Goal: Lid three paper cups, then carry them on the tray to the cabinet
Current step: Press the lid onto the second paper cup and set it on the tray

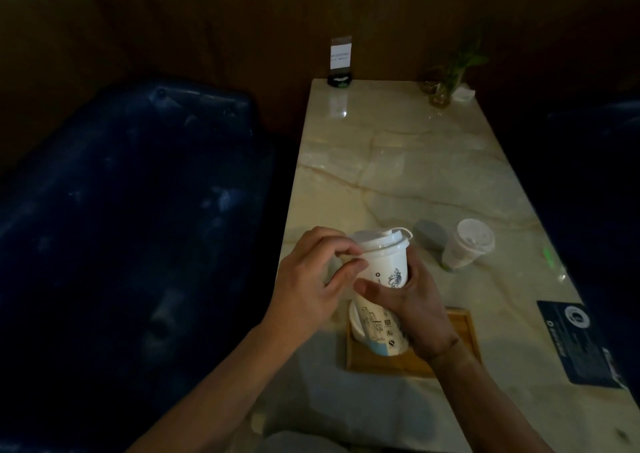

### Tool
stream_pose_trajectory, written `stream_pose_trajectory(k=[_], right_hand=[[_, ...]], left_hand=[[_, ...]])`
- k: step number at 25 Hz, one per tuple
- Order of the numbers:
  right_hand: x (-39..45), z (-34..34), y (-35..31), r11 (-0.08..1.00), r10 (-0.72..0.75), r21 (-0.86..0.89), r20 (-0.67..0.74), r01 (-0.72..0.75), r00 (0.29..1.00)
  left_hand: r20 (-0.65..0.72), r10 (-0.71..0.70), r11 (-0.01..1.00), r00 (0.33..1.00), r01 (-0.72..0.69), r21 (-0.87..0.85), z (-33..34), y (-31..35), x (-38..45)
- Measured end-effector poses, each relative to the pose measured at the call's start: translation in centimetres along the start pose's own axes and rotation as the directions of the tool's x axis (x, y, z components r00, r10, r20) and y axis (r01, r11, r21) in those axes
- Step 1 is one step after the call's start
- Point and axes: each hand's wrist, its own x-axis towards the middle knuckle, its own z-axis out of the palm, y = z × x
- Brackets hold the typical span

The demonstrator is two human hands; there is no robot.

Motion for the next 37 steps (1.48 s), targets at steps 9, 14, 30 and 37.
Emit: stream_pose_trajectory(k=[9, 14, 30, 37], right_hand=[[1.0, -0.1, 0.6, 1.0, 0.026, -0.009, 0.078, -0.025, 0.997], [1.6, 1.2, 0.3, 0.985, -0.059, -0.166, -0.074, 0.046, 0.996], [0.0, 0.3, -0.7, 1.0, 0.005, 0.016, -0.005, -0.005, 1.0], [0.6, -0.5, 0.5, 0.978, 0.111, 0.167, 0.102, -0.127, 0.989]], left_hand=[[0.016, 0.022, 0.998, 1.0, -0.023, 0.054, -0.2, -0.5, 0.3], [0.01, 0.031, 0.995, 0.999, -0.032, 0.092, 0.5, -0.9, 1.2], [-0.01, 0.059, 0.998, 0.998, -0.059, 0.002, 0.1, -0.7, 0.4], [0.052, -0.038, 0.996, 0.998, 0.042, -0.081, -0.1, -1.5, 0.4]])
